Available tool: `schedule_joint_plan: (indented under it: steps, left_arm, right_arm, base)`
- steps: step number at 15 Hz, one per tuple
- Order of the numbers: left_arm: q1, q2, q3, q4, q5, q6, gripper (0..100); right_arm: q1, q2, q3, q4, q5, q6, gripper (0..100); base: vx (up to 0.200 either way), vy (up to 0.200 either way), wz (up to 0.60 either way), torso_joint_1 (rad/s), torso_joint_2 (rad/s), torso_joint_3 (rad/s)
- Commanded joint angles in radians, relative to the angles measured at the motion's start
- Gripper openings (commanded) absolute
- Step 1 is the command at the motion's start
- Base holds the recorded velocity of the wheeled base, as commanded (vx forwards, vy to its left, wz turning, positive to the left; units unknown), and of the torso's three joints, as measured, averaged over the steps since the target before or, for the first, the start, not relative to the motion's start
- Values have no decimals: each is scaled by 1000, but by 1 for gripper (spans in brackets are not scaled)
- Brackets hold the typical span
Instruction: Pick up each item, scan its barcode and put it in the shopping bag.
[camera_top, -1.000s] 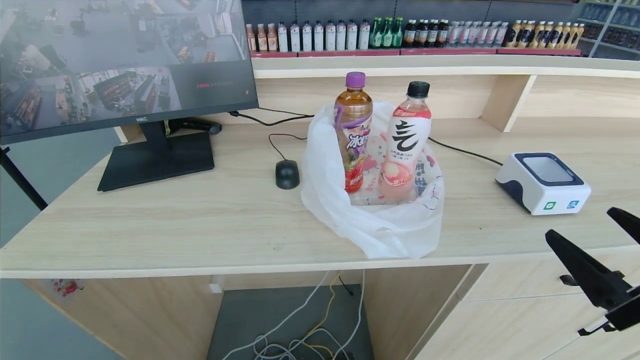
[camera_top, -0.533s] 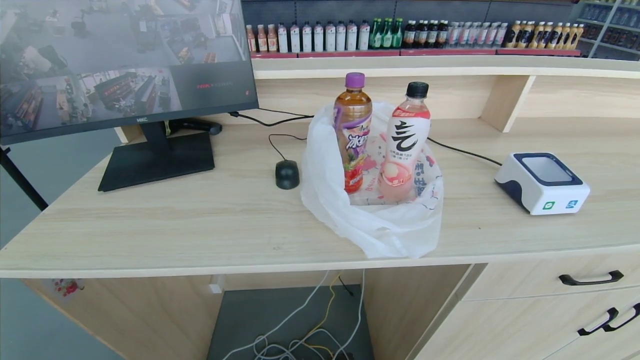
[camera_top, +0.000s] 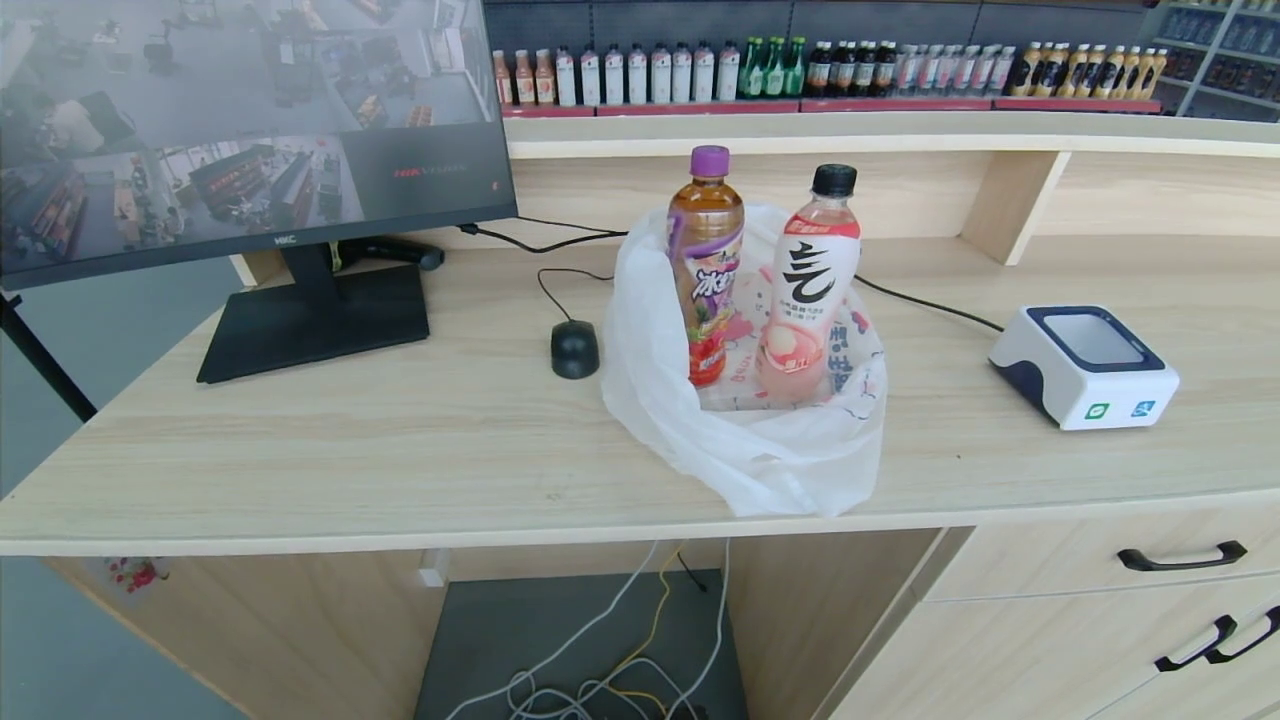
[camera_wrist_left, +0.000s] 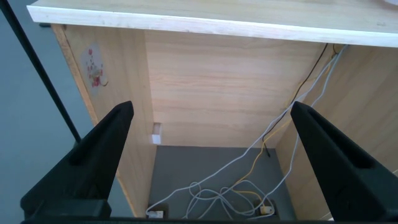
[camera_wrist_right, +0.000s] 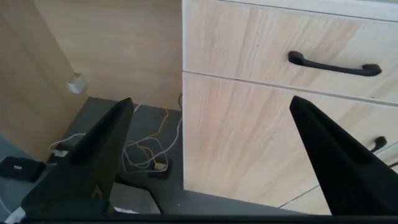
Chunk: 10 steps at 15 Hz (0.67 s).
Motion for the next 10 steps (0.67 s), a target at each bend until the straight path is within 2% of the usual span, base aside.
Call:
schedule_joint_plan:
  steps: [1, 2, 4, 7, 9, 10]
  left_arm:
    - [0, 0, 0, 0, 0, 0, 100]
    - [0, 0, 0, 0, 0, 0, 100]
    - [0, 0, 0, 0, 0, -2, 100]
    - [0, 0, 0, 0, 0, -2, 100]
    - [0, 0, 0, 0, 0, -3, 100]
    - [0, 0, 0, 0, 0, -3, 100]
  right_arm:
    - [-199, 52, 1, 0, -1, 32, 100]
    - [-239, 34, 1, 0, 1, 37, 100]
    - [-207, -34, 31, -20, 49, 35, 100]
    - [-210, -31, 31, -25, 47, 111, 100]
    - [-210, -31, 31, -27, 49, 106, 100]
    - [-210, -31, 31, -27, 49, 106, 100]
  base:
    - [0, 0, 0, 0, 0, 0]
    - [0, 0, 0, 0, 0, 0]
    - [0, 0, 0, 0, 0, 0]
    - [0, 0, 0, 0, 0, 0]
    - [0, 0, 0, 0, 0, 0]
    - [-200, 0, 0, 7, -2, 2]
